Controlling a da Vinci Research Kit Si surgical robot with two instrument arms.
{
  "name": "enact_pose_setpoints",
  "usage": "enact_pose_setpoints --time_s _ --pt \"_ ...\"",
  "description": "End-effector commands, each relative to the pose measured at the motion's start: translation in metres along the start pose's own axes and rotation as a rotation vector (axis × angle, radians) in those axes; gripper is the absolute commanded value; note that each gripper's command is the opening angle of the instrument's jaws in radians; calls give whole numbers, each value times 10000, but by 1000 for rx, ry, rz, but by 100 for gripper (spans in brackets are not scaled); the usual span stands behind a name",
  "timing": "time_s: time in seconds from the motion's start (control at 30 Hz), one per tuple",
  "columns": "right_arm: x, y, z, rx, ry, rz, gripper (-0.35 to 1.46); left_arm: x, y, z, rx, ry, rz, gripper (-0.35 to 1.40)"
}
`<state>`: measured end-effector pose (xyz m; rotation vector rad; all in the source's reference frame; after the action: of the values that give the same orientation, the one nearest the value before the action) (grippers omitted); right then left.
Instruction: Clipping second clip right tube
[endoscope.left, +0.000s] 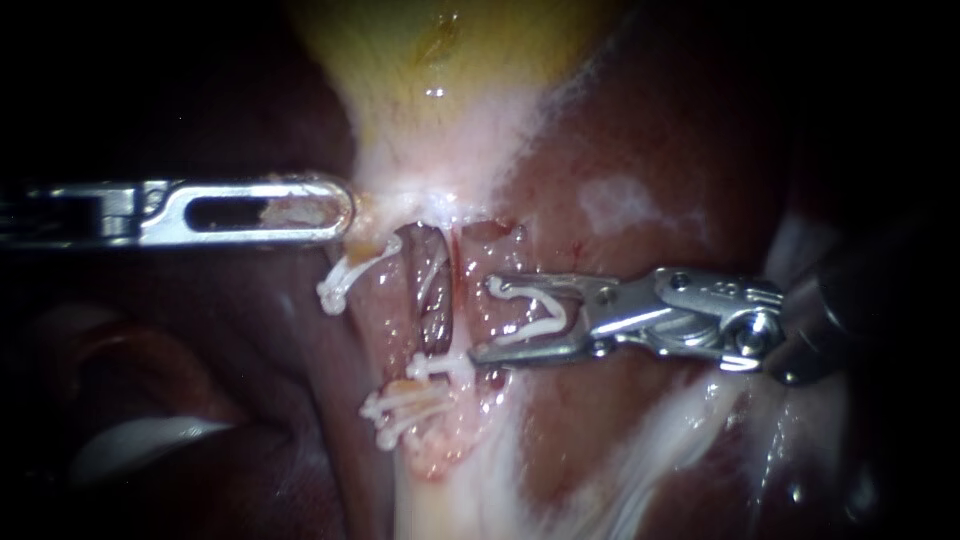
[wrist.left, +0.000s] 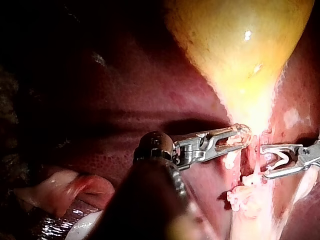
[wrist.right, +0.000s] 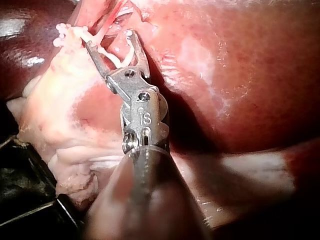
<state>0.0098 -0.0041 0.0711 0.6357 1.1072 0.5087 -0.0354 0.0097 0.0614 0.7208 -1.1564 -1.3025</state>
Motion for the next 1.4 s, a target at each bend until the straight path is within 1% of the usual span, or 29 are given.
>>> enact_pose_setpoints --time_s 0.03,0.1,0.13,0.17,0.37,0.57,0.7,0.83,1.03,1.17,1.27,1.33,1.4 --pt "-1 1 3 5 3 3 48 0 0 0 1 1 0 -35" --pt "-1 1 8 21 14 19 48 0 0 0 1 1 0 -35" --pt "-1 1 11 28 23 24 48 0 0 0 1 1 0 -35" --pt "-1 1 14 41 40 33 48 0 0 0 1 1 0 -35" --pt "2 1 27 93 88 77 47 0 0 0 1 1 0 -35" --pt "1 -2 38 146 133 110 47 0 0 0 1 1 0 -35" --pt "1 -4 39 185 161 141 45 0 0 0 1 1 0 -35" --pt "1 -7 39 221 181 186 42 0 0 0 1 1 0 -35" --pt "-1 -8 40 232 176 212 35 0 1 0 2 1 0 -35" --pt "-2 -8 40 236 186 229 23 0 2 0 2 1 0 -35" --pt "-2 -9 39 239 188 247 -5 0 2 0 2 1 0 -35" --pt "-2 -9 38 241 187 258 -32 0 2 0 2 1 0 -35" --pt "-3 -9 36 243 188 270 -35 0 2 0 2 1 1 -35"
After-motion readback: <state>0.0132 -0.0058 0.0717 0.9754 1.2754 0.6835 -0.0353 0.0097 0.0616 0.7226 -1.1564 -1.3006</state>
